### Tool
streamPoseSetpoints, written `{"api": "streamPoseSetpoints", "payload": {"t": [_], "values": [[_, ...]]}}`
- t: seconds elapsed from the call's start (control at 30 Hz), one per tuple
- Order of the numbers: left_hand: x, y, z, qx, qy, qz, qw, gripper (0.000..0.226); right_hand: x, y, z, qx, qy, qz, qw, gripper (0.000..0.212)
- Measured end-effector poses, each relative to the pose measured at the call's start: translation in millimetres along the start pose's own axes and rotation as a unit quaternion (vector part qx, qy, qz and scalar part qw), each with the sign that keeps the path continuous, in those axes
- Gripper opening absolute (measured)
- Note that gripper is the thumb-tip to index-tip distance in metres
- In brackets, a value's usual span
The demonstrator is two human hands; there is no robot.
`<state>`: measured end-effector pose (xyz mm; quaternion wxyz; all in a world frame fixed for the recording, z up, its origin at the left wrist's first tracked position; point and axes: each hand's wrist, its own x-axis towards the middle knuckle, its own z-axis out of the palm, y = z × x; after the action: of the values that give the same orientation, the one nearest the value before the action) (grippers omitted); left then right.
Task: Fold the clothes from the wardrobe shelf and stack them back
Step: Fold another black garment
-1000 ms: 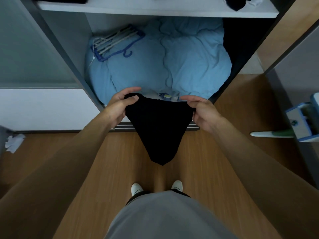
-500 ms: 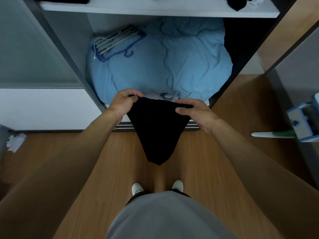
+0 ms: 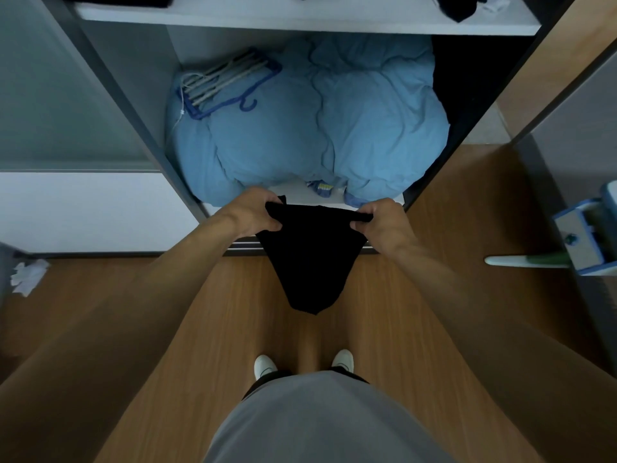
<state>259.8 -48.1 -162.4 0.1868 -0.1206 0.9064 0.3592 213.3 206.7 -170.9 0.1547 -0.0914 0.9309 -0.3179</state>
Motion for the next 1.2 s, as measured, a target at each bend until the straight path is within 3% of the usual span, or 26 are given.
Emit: {"api": "streamPoseSetpoints", "payload": {"t": [0.1, 0.23, 0.3, 0.37, 0.43, 0.53, 0.6, 0.7, 0.87, 1.03, 1.2], "values": [[4, -4, 4, -0.002, 0.053, 0.009, 0.999, 0.013, 2, -2, -4, -0.05, 0.021, -0.015, 0.998, 0.011], [8, -9, 6, -0.071, 0.094, 0.029, 0.993, 0.013, 6, -4, -13, -0.051, 0.044, -0.069, 0.995, 0.012], [8, -12, 6, -0.101, 0.109, 0.042, 0.988, 0.015, 4, -6, -19, 0.024, 0.013, -0.093, 0.995, 0.009], [6, -16, 6, -0.21, 0.102, 0.039, 0.972, 0.02, 0, -9, -26, 0.152, -0.05, -0.071, 0.985, 0.005], [3, -22, 5, -0.31, 0.089, 0.035, 0.946, 0.019, -6, -11, -29, 0.276, -0.095, -0.047, 0.955, 0.017], [0, -24, 5, -0.381, 0.078, 0.064, 0.919, 0.017, -12, -18, -29, 0.45, -0.122, 0.008, 0.885, 0.014], [0, -21, 6, -0.439, 0.071, 0.077, 0.892, 0.027, -13, -25, -31, 0.526, -0.116, 0.043, 0.841, 0.026], [-1, -20, 6, -0.496, 0.026, 0.083, 0.864, 0.043, -10, -29, -38, 0.563, -0.126, 0.063, 0.815, 0.029], [-5, -22, 22, -0.451, -0.034, 0.066, 0.889, 0.061, -10, -30, -44, 0.585, -0.142, 0.083, 0.794, 0.022], [-7, -19, 36, -0.441, -0.096, 0.054, 0.891, 0.081, -12, -26, -45, 0.607, -0.144, 0.134, 0.77, 0.023], [-7, 2, 39, -0.48, -0.093, 0.03, 0.872, 0.03, -9, -20, -50, 0.624, -0.127, 0.161, 0.754, 0.028]]}}
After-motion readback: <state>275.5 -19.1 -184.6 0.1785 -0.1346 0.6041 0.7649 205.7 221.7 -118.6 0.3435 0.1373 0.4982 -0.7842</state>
